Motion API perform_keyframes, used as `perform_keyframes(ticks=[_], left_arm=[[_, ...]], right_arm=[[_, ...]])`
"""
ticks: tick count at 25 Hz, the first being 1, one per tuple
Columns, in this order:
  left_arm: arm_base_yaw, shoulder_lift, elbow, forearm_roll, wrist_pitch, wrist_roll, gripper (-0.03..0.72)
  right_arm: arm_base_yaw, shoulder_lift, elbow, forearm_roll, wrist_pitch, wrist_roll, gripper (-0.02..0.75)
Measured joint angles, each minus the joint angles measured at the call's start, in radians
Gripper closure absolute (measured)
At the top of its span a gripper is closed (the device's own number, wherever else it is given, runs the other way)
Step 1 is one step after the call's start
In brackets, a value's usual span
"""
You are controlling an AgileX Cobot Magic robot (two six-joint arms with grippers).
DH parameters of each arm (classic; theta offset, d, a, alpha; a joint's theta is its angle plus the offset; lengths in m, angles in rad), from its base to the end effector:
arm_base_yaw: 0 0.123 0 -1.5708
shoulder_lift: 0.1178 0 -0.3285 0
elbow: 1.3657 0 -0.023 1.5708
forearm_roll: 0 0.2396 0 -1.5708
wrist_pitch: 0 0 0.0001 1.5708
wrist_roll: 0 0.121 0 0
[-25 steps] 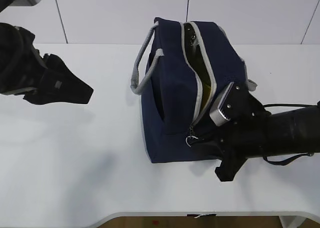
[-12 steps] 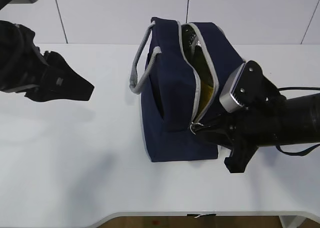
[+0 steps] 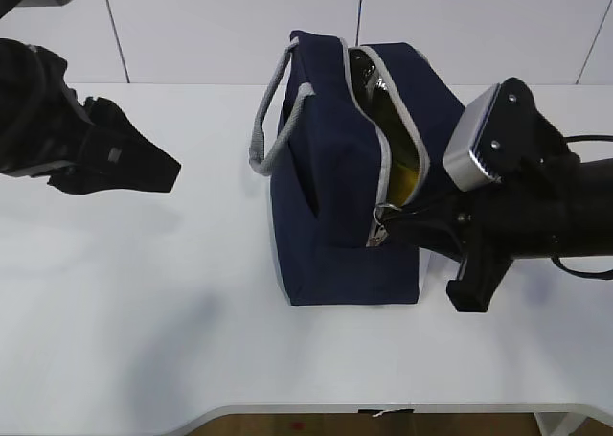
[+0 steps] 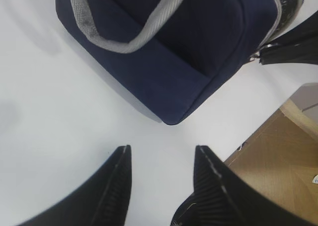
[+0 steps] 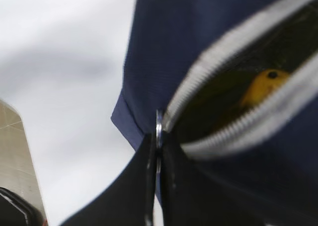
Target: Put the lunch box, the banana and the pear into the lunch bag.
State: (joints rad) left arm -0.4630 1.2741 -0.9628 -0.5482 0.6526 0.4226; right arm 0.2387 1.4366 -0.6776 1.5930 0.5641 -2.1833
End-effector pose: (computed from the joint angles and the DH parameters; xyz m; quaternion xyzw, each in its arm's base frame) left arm 0.2155 -0.1504 0.3329 0.2557 0.8806 -0.2343 0.3228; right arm 0.2542 0.1285 0.2579 -0.4580 0.7406 0.1728 0.4603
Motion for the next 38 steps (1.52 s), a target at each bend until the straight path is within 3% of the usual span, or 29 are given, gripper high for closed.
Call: perform_keyframes(ticks=[8,16,29,38], left_arm=[[0.0,0.0,0.0,-0.004,0.0,0.0,0.371],[0.0,0.0,0.0,-0.011,0.0,0.0,0.371],[0.0,0.0,0.0,-0.055,0.012,0.006,0.371],[0.0,0.0,0.0,-0.064,-0.042,0.047,0.371]], right_arm=[[0.0,-0.062,-0.01,-0.034,-0.002,-0.015,0.731],[0.0,-0.062,-0.135,-0.082,0.031,-0.025,0.731],[0.07,0.037,-0.346,-0.119,0.125,0.06,0.731],[0.07,0.059,-0.379,-0.179,0.176,0.151,0.731]])
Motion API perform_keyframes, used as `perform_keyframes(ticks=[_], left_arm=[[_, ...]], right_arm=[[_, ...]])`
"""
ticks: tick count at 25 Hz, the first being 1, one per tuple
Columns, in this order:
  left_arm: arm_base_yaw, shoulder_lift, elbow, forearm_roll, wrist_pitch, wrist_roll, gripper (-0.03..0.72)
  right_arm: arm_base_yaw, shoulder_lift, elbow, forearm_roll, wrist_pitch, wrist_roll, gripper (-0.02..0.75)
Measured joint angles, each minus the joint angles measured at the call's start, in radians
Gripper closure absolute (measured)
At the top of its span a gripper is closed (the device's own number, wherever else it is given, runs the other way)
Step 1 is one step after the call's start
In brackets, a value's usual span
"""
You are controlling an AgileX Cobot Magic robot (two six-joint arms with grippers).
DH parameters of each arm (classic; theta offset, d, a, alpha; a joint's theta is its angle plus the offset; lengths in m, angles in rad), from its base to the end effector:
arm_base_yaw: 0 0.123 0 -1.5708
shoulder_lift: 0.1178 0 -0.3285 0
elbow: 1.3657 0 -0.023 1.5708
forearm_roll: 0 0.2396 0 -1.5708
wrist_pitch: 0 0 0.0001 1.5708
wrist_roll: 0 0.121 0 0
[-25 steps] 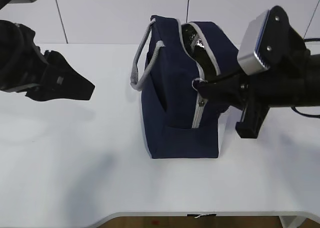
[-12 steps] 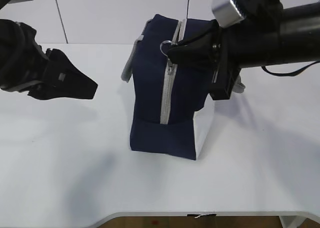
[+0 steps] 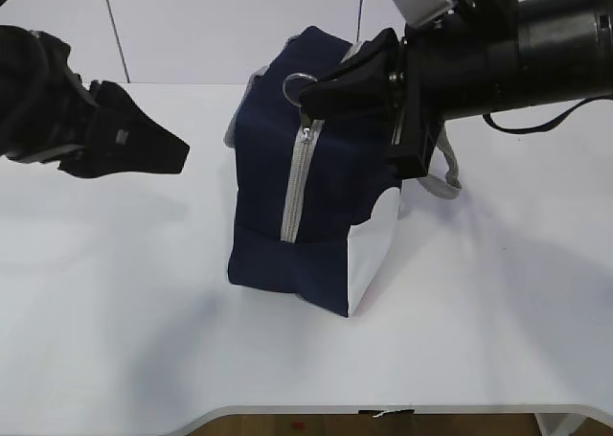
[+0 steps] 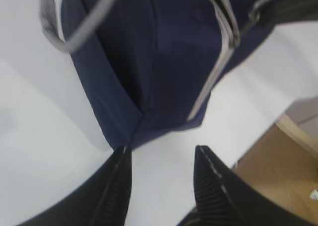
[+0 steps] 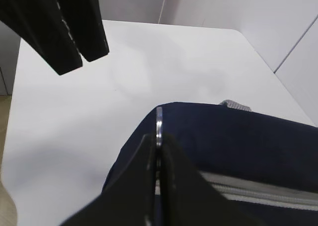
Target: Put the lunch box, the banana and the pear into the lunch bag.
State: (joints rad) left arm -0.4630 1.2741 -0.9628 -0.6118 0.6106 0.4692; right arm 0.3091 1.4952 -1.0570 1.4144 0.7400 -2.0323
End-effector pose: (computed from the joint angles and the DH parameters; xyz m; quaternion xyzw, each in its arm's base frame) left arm 0.2186 -0.1537 0.3380 0.2497 0.8703 -0.2488 0.3439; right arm 0.2862 0.1761 0.3478 -0.5391 0.6210 0.2143 0.5271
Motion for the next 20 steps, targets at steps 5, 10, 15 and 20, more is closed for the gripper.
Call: perform_keyframes(ticks=[5,10,15,20], left_arm=[[0.0,0.004,0.001,-0.033,-0.045,0.054,0.369],[-0.004,0.046,0.002,-0.085,-0.098,0.155,0.346],[-0.004,0.123,0.002,-0.131,-0.158,0.207,0.342],[-0.004,0.186,0.002,-0.276,-0.201,0.353,0.342]], right_arm=[[0.0,0.016,-0.002,0.037,-0.023,0.002,0.731],[0.0,0.042,-0.002,0.097,-0.028,0.002,0.731],[0.0,0.044,-0.002,0.131,-0.032,0.0,0.731],[0.0,0.044,-0.002,0.14,-0.043,-0.006,0.731]])
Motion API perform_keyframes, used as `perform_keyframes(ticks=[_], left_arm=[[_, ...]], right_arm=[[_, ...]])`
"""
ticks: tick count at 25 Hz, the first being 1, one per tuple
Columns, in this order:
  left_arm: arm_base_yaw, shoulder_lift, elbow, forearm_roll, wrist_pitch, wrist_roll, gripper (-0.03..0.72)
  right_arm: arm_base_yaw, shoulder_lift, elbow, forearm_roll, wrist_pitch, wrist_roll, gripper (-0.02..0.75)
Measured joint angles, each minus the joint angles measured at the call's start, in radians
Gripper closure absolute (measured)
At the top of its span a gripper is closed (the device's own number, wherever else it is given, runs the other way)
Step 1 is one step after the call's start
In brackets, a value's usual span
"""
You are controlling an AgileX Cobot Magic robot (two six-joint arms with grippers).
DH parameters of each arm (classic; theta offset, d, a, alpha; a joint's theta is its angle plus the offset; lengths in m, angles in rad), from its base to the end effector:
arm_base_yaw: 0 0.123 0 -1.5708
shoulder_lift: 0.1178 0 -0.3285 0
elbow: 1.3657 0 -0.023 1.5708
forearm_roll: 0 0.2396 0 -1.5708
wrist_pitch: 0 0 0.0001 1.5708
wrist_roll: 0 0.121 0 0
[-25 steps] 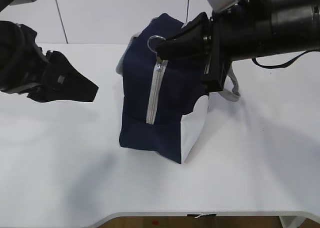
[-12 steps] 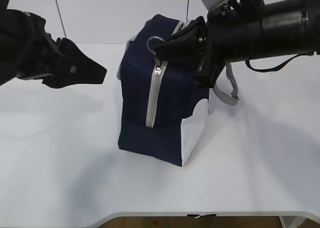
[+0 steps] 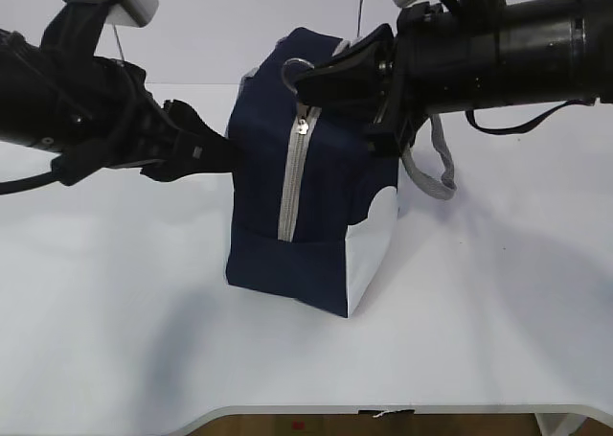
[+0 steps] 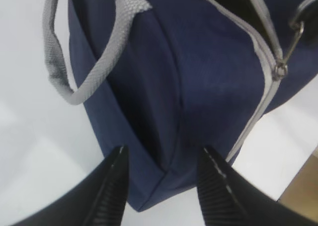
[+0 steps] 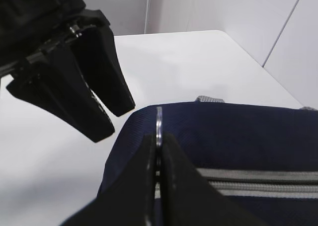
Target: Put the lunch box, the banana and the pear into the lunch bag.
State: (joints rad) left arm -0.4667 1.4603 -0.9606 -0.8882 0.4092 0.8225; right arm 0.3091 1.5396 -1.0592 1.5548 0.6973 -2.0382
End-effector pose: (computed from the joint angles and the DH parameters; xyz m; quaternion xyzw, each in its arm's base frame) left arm 0.2695 -0.1777 0.3042 0.2617 0.8546 -0.2401 0.3789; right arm 0.3037 0.1786 0.3431 -0.4778 0.6506 0.2379 0.5402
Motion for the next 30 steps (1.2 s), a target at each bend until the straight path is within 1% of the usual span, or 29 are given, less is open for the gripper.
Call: perform_keyframes(ticks=[2,5,10,12,13,18,20,22,28,30], left_arm=[[0.0,0.013,0.0,-0.079,-0.004,0.064,0.342],[0.0,0.028,0.0,-0.165,-0.017,0.143,0.342],[0.0,0.068,0.0,-0.26,-0.024,0.229,0.344],[0.0,0.078,0.0,-0.293,-0.024,0.256,0.372],[0.0,0.081,0.0,-0.303,-0.024,0.265,0.402],[0.0,0.082,0.0,-0.319,-0.024,0.281,0.611],[0.0,0.084,0.0,-0.32,-0.024,0.283,0.669],[0.0,0.084,0.0,-0.321,-0.022,0.283,0.687],[0.0,0.084,0.0,-0.321,0.002,0.283,0.69],[0.0,0.084,0.0,-0.321,0.007,0.283,0.69]], right_arm=[[0.0,0.0,0.0,0.002,-0.004,-0.002,0.731],[0.0,0.0,0.0,0.004,-0.004,-0.006,0.731],[0.0,0.0,0.0,0.006,-0.006,-0.007,0.731],[0.0,0.0,0.0,0.006,-0.006,-0.007,0.731],[0.0,0.0,0.0,0.006,-0.006,-0.007,0.731],[0.0,0.0,0.0,0.028,-0.006,-0.01,0.731],[0.0,0.002,0.0,0.04,-0.008,-0.01,0.731],[0.0,0.002,0.0,0.061,-0.016,-0.012,0.731],[0.0,0.002,0.0,0.178,-0.069,-0.06,0.731],[0.0,0.004,-0.002,0.202,-0.086,-0.076,0.731]])
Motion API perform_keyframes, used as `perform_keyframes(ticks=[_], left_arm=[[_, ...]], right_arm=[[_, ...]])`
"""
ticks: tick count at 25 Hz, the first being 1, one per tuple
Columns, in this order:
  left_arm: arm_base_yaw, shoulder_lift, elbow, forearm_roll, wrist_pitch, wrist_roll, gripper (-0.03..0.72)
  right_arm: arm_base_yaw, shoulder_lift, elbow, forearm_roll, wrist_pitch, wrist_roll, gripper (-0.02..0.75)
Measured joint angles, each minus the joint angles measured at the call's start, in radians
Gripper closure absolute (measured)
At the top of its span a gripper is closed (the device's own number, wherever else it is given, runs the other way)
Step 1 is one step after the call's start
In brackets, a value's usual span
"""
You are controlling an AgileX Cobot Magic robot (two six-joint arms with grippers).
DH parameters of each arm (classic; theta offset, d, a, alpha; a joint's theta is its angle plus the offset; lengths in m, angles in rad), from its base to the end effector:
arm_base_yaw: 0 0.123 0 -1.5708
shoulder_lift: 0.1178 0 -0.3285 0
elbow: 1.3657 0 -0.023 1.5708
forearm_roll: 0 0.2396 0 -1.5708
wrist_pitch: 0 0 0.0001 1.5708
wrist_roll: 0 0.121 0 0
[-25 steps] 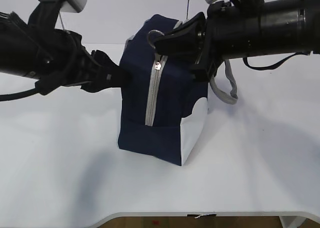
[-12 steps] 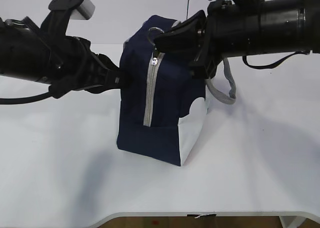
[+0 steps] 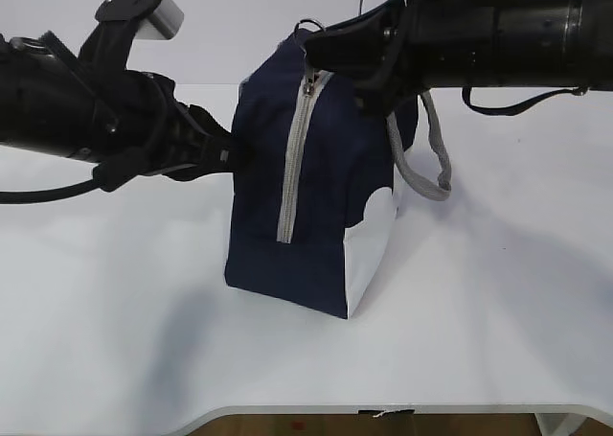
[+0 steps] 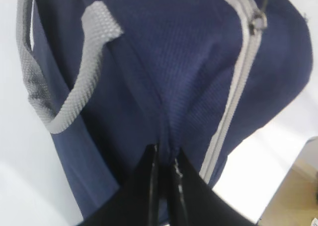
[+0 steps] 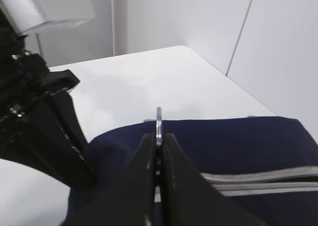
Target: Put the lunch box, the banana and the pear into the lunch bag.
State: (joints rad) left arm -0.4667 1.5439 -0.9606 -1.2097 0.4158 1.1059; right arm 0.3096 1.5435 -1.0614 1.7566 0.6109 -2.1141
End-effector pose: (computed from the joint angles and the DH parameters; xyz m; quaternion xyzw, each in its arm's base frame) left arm 0.2835 -0.1941 0.2885 0.2556 0.8456 -0.2825 0.3738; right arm 0.3183 0.1735 0.3530 -0.4046 0.6670 0.2321 0.5810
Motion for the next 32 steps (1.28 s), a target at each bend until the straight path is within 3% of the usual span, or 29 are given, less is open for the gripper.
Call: perform_keyframes(ticks=[17,23,26,32], left_arm=[[0.0,0.0,0.0,0.005,0.026,0.0,0.69],[0.0,0.0,0.0,0.01,0.022,0.0,0.69],[0.0,0.0,0.0,0.01,0.022,0.0,0.69],[0.0,0.0,0.0,0.01,0.016,0.0,0.69]], right_arm=[[0.002,0.149,-0.173,0.015,-0.076,0.003,0.731],[0.002,0.145,-0.185,0.008,-0.023,0.049,0.731],[0.002,0.121,-0.185,-0.053,0.001,0.134,0.731],[0.002,0.043,-0.185,-0.313,0.027,0.368,0.731]])
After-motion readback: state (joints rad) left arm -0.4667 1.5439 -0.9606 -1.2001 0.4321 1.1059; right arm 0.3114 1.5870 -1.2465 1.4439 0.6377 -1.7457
